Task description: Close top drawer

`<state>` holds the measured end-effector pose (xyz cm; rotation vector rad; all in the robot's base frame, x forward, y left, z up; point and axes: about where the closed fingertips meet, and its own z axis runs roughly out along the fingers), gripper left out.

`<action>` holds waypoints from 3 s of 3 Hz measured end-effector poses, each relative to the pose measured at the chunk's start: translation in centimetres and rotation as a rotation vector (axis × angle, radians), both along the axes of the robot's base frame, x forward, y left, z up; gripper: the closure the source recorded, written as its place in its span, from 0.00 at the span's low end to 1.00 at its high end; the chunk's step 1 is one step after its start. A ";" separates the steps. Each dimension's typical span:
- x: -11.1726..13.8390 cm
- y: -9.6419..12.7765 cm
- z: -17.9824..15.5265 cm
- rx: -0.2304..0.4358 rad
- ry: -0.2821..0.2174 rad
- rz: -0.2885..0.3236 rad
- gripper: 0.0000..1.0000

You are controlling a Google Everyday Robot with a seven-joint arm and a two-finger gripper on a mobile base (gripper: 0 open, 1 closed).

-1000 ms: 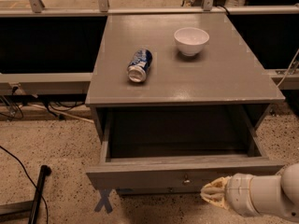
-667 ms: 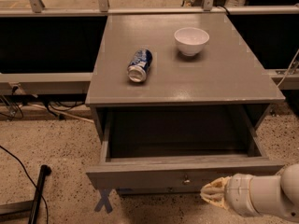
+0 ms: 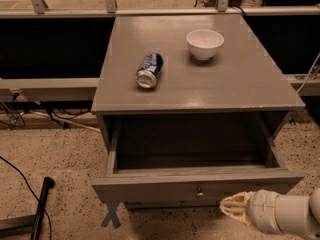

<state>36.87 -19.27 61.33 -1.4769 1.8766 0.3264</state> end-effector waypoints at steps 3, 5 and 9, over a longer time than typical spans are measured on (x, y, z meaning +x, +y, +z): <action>4.3 -1.4 0.4 0.052 -0.229 -0.033 1.00; 10.1 -1.9 -1.6 0.088 -0.221 -0.048 1.00; 17.6 0.6 -3.9 0.135 -0.126 0.039 1.00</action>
Offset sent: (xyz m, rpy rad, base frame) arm 0.0327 -0.0155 0.0041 0.0567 -0.2532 -0.0369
